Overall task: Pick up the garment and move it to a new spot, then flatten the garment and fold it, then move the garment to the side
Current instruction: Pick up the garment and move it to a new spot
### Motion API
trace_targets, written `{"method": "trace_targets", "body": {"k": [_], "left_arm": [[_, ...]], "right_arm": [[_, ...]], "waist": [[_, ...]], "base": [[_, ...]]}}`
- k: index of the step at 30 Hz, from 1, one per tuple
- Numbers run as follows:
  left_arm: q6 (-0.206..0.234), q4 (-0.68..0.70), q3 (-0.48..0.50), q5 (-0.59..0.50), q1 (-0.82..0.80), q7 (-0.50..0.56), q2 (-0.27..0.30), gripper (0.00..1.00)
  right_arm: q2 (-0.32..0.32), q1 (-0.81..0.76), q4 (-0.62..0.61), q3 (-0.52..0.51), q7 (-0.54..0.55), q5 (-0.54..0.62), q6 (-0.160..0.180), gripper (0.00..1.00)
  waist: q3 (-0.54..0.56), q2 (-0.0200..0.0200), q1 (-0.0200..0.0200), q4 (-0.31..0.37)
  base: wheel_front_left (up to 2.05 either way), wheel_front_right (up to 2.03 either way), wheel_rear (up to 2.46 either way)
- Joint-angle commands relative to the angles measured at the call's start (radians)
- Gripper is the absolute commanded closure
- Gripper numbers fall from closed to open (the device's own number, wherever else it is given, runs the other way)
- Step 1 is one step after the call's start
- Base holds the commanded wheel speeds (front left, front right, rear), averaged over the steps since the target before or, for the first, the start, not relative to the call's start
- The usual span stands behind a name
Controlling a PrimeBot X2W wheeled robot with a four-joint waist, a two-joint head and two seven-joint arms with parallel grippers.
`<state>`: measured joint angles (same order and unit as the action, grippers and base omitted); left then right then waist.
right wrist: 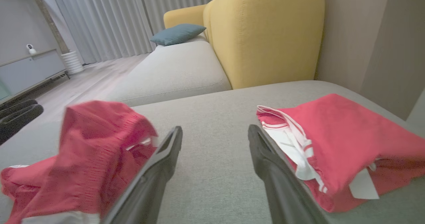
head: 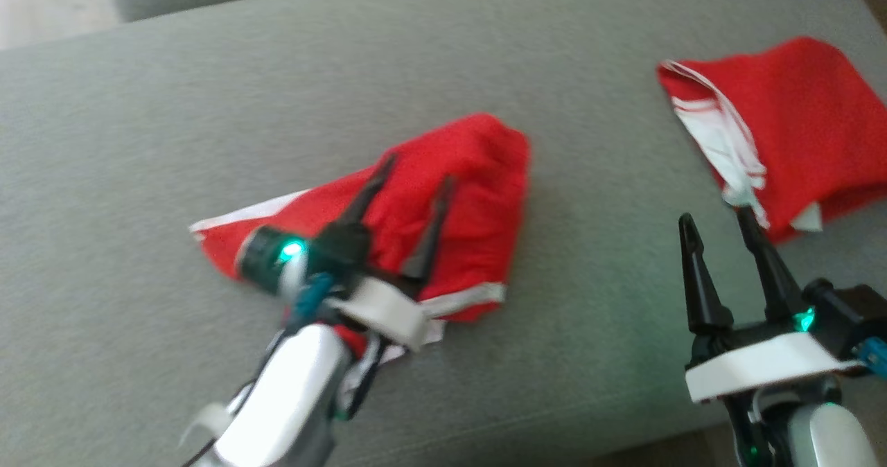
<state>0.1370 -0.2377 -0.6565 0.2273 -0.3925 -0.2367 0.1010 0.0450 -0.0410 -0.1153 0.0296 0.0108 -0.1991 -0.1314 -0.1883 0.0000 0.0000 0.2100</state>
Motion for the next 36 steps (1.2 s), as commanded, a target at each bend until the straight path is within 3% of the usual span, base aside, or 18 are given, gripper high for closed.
{"method": "trace_targets", "body": {"k": [1, 5, 10, 14, 22, 36], "left_arm": [[0.01, 0.041, 0.047, 0.011, -0.009, -0.01, 0.02, 0.0], [0.047, 0.066, 0.109, 0.041, 0.055, -0.015, 0.064, 0.0], [0.125, 0.101, 0.205, 0.062, 0.153, -0.02, 0.132, 0.0], [0.154, 0.136, 0.259, 0.076, 0.222, -0.022, 0.179, 0.0], [0.109, 0.204, 0.29, 0.114, 0.311, -0.024, 0.235, 0.0], [0.141, 0.246, 0.257, 0.077, 0.375, -0.004, 0.258, 0.0]], "right_arm": [[0.005, -0.001, -0.039, 0.021, 0.004, 0.006, 0.001, 0.0], [0.005, -0.015, -0.054, 0.008, 0.019, 0.019, 0.001, 0.0], [0.005, -0.042, -0.078, -0.007, 0.042, 0.029, 0.001, 0.0], [0.005, -0.062, -0.09, -0.013, 0.054, 0.03, 0.001, 0.0], [0.005, -0.096, -0.106, -0.009, 0.079, 0.028, 0.001, 0.0], [0.005, -0.146, -0.124, 0.007, 0.102, 0.025, 0.001, 0.0]], "waist": [[0.04, 0.0, 0.0, -0.058], [0.06, 0.0, 0.0, -0.114], [0.092, 0.0, 0.0, -0.176], [0.114, 0.0, 0.0, -0.201], [0.155, 0.0, 0.0, -0.219], [0.206, 0.0, 0.0, -0.21]], "base": [[0.0, 0.0, 0.0], [0.0, 0.0, 0.0], [0.0, 0.0, 0.0], [0.0, 0.0, 0.0], [0.0, 0.0, 0.0], [0.0, 0.0, 0.0]]}}
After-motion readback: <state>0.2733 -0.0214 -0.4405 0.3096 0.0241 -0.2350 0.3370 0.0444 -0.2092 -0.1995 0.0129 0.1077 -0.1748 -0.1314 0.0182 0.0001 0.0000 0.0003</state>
